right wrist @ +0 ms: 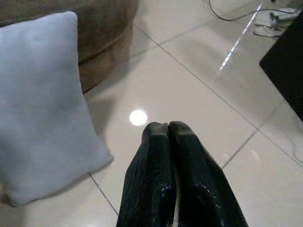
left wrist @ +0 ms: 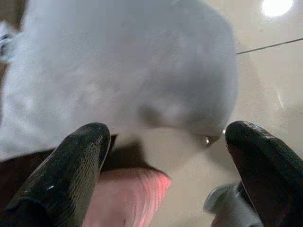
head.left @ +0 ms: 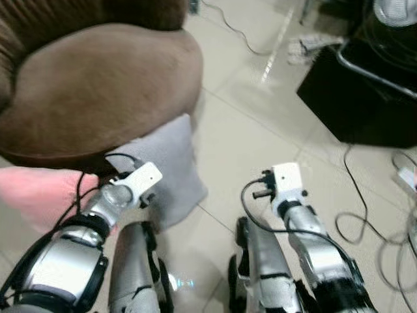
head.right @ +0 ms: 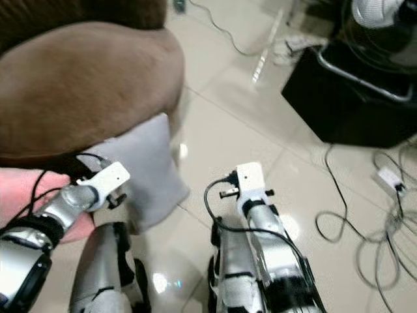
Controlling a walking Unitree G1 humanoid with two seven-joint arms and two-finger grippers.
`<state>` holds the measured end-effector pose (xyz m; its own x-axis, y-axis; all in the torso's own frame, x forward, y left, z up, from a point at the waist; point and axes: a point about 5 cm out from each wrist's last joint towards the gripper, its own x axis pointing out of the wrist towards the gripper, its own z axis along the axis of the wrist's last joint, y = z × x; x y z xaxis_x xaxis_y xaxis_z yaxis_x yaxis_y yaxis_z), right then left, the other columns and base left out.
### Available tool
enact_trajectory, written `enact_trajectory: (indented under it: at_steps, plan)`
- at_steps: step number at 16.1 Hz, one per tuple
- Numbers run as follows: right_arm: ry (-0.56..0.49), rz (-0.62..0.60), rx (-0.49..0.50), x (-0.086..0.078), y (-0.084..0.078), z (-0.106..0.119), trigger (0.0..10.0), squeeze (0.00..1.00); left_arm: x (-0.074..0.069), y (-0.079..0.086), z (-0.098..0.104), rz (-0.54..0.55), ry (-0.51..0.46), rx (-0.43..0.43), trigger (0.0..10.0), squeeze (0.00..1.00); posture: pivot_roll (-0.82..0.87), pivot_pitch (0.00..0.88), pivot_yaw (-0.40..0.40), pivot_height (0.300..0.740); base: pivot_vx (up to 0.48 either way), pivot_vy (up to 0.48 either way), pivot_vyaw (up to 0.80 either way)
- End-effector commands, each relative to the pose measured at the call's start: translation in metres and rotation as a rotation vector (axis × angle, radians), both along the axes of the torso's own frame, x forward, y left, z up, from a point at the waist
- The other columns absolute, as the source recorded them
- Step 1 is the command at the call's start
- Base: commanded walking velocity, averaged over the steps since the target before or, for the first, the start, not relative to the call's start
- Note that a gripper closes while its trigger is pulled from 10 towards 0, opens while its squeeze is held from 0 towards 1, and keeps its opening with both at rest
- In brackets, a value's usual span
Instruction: Move the pillow to the sofa from floor
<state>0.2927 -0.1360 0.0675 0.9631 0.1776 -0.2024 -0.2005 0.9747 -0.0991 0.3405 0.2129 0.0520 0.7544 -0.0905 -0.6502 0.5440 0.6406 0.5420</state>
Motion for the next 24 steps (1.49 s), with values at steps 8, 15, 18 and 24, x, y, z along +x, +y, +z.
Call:
enact_trajectory:
  at_steps: [8,15,18,24]
  plan:
    - [0.109,-0.056,-0.045,-0.069,-0.036,-0.008,10.0,0.0,0.002,0.006,0.002,0.15,-0.093,-0.083,10.0,0.0,-0.34,0.368,-0.136,0.56,0.0,0.0,0.0]
    - [0.112,-0.057,-0.021,-0.054,-0.028,-0.006,10.0,0.0,0.006,0.041,0.026,0.223,-0.195,-0.122,10.0,0.0,-0.25,0.346,-0.113,0.56,0.0,0.0,0.0]
    - [0.112,-0.048,-0.017,-0.049,-0.023,-0.007,10.0,0.0,0.007,0.049,0.033,0.283,-0.264,-0.192,10.0,0.0,-0.24,0.332,-0.116,0.56,0.0,0.0,0.0]
    - [0.115,-0.038,-0.026,-0.047,-0.026,-0.008,10.0,0.0,0.004,0.073,0.041,0.398,-0.322,-0.134,10.0,0.0,-0.24,0.33,-0.126,0.56,0.0,0.0,0.0]
